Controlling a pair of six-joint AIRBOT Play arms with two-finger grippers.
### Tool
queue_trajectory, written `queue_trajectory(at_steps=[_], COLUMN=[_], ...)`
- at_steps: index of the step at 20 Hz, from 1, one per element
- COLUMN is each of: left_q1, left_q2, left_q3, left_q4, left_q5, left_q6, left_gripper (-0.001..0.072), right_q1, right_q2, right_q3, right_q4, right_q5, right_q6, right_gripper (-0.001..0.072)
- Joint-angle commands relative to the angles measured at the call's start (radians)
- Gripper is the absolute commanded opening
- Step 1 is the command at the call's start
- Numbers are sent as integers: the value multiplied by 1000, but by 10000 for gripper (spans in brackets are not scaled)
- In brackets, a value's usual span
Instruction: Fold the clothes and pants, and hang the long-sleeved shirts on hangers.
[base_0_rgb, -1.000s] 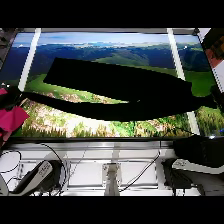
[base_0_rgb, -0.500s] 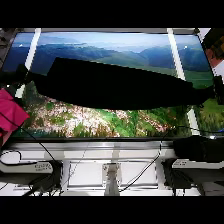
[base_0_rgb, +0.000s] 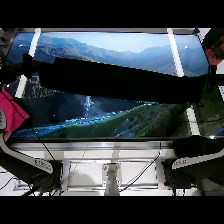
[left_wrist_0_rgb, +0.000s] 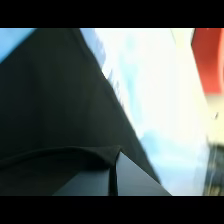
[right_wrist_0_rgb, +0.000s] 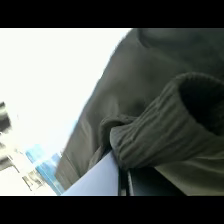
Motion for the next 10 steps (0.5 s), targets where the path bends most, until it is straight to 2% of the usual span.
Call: queue_trajectory(at_steps=[1,2,4,5,6,7,8,10], left_q1=[-36,-53,-93,-116,-136,-154,-164,-167], left_q2=[-87,-104,-129,-138,-145,-152,-156,-151], left_q3=[76,85,87,87,87,87,87,89], left_q4=[-63,-115,-250,-288,-293,-291,-291,-291], left_q5=[136,211,408,499,568,625,647,636], left_q6=[-36,-27,68,115,130,140,140,140], left_gripper=[3,4,6,99,224,377,403,383], right_q1=[32,45,73,89,99,101,100,90], right_q2=[-97,-117,-139,-144,-148,-155,-158,-158], right_q3=[100,116,122,122,123,128,128,136], right_q4=[14,14,14,-4,-33,-49,-66,-76], right_q5=[-105,-180,-362,-426,-467,-472,-471,-432], right_q6=[105,151,211,211,211,206,172,99], right_gripper=[12,13,39,145,216,334,461,483])
